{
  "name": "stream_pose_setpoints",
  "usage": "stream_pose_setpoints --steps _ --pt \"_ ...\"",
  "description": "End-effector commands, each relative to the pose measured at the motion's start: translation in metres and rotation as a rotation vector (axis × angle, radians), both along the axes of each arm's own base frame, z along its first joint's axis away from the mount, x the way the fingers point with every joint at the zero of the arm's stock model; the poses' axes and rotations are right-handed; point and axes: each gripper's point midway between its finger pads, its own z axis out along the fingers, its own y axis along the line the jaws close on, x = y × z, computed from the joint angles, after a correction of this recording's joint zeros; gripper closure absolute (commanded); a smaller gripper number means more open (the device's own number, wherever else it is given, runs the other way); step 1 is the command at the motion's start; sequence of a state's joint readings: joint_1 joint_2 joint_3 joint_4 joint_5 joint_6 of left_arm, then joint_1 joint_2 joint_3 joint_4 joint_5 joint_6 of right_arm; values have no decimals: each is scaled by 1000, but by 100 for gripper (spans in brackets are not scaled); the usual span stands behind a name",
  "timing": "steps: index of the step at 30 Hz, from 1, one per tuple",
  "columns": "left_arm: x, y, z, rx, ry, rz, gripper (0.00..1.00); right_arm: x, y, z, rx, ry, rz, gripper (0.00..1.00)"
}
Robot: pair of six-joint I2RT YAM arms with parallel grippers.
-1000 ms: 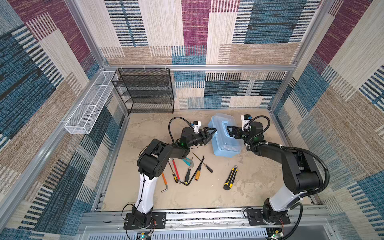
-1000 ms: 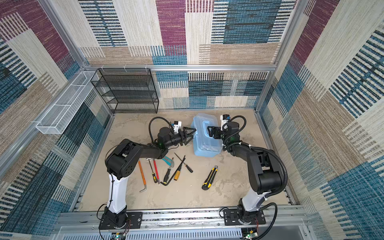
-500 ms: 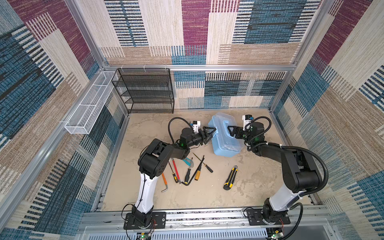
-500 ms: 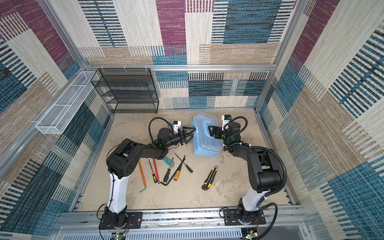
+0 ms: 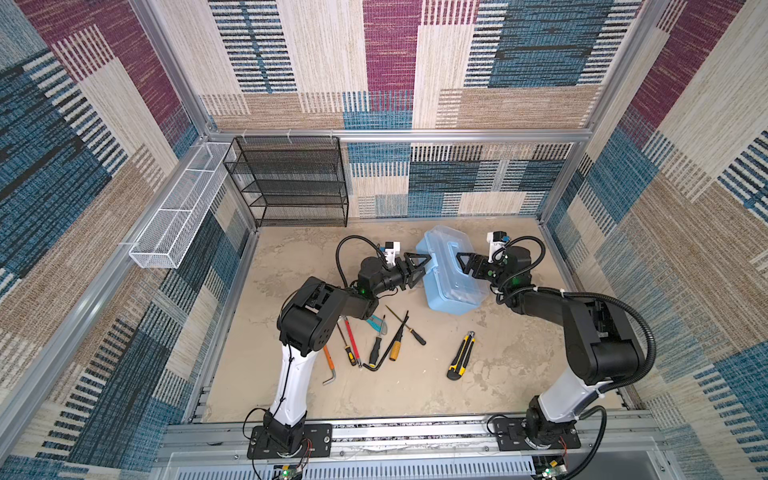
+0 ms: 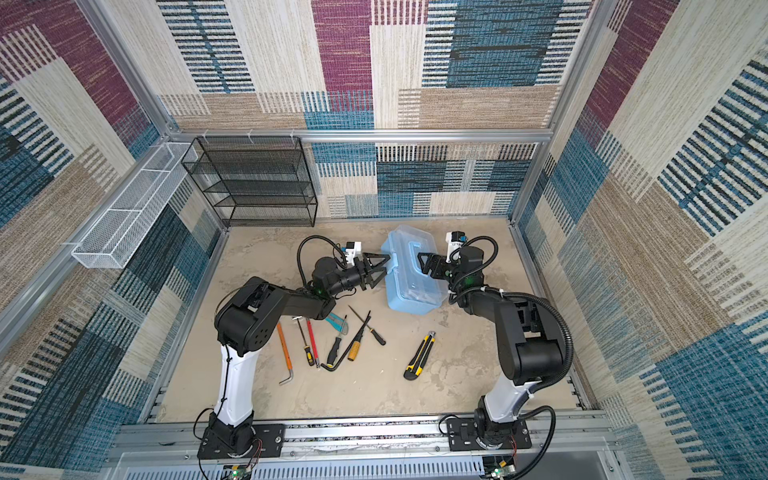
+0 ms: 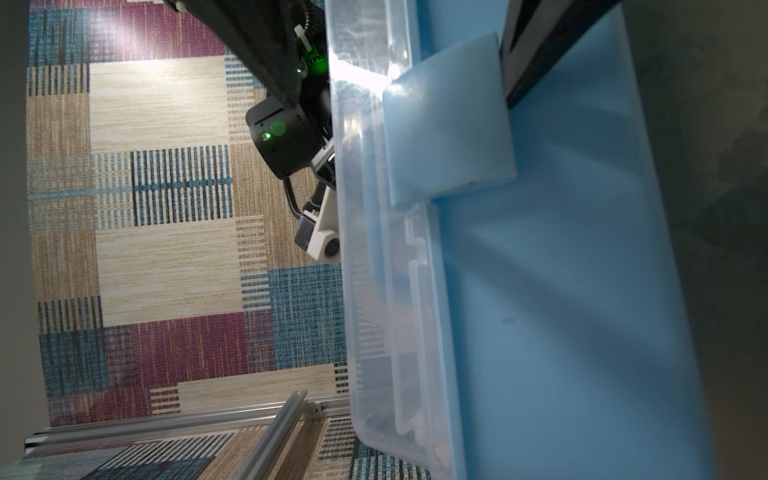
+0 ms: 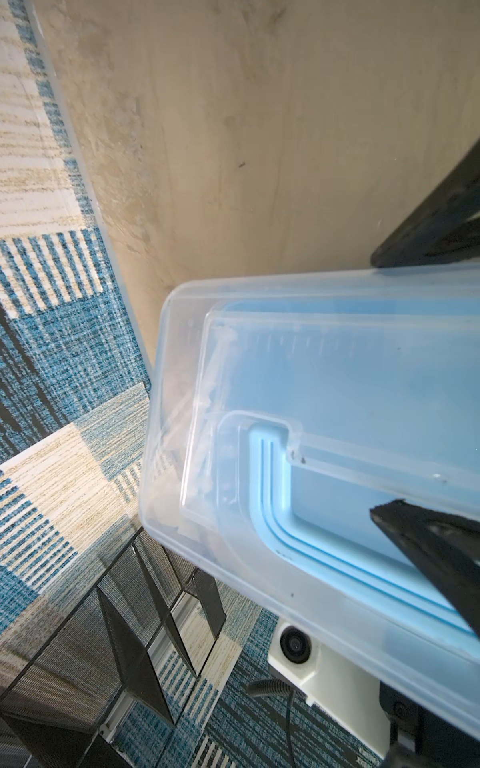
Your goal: Pack the tool kit
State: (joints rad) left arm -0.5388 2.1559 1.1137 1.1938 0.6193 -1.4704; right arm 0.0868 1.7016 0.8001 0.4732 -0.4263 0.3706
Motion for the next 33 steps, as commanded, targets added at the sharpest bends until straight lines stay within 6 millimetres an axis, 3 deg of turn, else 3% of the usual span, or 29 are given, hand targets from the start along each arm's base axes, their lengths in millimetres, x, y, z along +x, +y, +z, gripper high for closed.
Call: stream_pose_setpoints --steps 1,14,25,33 --pt "-7 4 51 -117 -195 2 23 -67 31 -66 54 346 210 13" --pt "-5 2 68 -142 -222 -7 25 -65 28 -72 69 361 209 13" --pt "-4 6 50 -123 -179 9 24 -60 29 -64 86 344 201 12" --pt "2 25 58 -84 -193 41 23 -55 28 -60 85 336 191 12"
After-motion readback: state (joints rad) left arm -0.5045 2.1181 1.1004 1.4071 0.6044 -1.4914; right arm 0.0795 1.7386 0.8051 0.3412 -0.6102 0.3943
